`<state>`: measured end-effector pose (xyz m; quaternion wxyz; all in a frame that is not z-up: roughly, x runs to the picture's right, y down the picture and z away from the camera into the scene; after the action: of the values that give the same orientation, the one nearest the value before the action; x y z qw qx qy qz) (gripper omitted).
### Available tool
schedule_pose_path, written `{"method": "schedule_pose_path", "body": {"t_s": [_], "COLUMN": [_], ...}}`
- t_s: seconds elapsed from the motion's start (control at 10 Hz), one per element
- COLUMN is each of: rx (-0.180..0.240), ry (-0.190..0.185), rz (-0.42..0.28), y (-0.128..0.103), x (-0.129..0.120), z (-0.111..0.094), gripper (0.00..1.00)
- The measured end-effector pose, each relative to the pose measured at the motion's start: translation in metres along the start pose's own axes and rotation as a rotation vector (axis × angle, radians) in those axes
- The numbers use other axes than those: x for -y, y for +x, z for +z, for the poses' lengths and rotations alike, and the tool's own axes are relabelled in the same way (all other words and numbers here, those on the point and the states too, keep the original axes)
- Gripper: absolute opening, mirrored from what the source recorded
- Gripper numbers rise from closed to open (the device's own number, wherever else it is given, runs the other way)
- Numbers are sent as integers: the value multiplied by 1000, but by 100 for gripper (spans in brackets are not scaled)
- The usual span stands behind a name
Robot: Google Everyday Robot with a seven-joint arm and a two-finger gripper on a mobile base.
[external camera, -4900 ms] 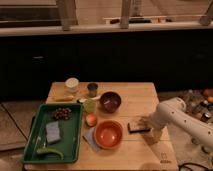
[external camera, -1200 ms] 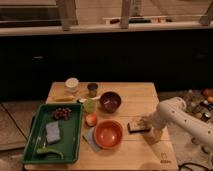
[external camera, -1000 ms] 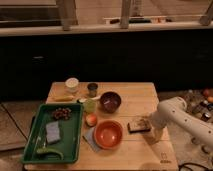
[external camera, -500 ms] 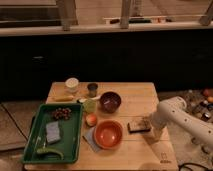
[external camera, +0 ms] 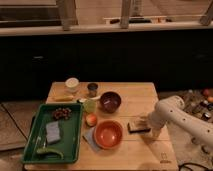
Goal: Place eraser in purple bowl
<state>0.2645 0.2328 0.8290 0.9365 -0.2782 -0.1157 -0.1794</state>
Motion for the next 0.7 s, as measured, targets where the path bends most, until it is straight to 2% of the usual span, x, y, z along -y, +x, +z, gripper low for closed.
{"method": "schedule_pose_path", "body": {"t_s": [0.3, 0.7], "rx": [-5, 4], "ry": [-18, -23], "rz": [-24, -50], "y": [-9, -20], "x": [1, 10], "z": [-4, -4], "gripper": [80, 80]}}
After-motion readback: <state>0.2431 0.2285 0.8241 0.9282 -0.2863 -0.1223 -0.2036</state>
